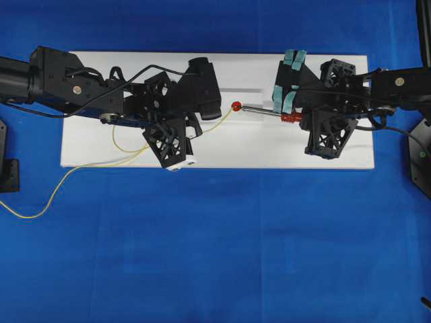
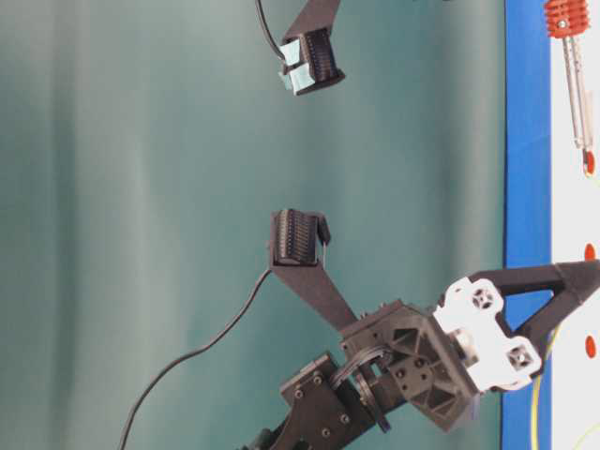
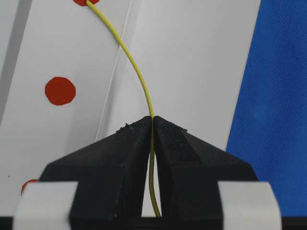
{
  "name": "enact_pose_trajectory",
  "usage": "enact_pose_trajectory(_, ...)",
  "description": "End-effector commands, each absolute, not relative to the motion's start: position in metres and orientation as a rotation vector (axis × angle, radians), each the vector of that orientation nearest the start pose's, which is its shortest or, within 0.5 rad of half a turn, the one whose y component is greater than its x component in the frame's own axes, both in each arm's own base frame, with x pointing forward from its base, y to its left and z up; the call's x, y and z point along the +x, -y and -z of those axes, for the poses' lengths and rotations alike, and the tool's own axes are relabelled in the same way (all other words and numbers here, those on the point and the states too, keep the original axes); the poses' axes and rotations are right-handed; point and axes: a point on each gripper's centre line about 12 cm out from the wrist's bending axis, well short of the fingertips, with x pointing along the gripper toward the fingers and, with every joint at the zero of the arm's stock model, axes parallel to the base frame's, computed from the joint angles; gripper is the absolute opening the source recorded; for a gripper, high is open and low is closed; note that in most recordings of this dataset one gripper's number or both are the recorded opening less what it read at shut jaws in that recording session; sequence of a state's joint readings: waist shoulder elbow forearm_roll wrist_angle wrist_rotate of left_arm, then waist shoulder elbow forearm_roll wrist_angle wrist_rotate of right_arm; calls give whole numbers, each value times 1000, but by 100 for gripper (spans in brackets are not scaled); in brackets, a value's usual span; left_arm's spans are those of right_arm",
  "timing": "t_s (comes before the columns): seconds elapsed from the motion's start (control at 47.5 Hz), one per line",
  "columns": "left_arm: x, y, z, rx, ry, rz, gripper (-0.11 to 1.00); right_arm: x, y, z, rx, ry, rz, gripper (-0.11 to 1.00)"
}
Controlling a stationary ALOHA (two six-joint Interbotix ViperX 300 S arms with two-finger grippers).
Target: Touch the tip of the soldering iron to the tip of the solder at the mark.
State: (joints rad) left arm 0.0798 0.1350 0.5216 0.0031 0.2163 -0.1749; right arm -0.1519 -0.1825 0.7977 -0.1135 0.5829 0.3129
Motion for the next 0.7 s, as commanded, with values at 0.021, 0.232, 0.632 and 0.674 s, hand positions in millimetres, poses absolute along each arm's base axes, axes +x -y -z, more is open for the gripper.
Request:
enact_pose_trajectory(0.021, 417, -31, -156, -191, -825, -141, 2, 294, 52, -159, 246, -1133, 315, 6)
enact_pose_trajectory(0.232, 404, -29, -168, -177, -855, -136, 2, 294, 52, -159, 246, -1135, 315, 6)
enact_pose_trajectory(0.632, 330, -21, -233, -182, -740, -124, 2, 294, 52, -159, 244, -1136, 315, 6)
enact_pose_trajectory(0.674, 323, -21, -235, -186, -726, -125, 2, 294, 52, -159, 243, -1136, 314, 6)
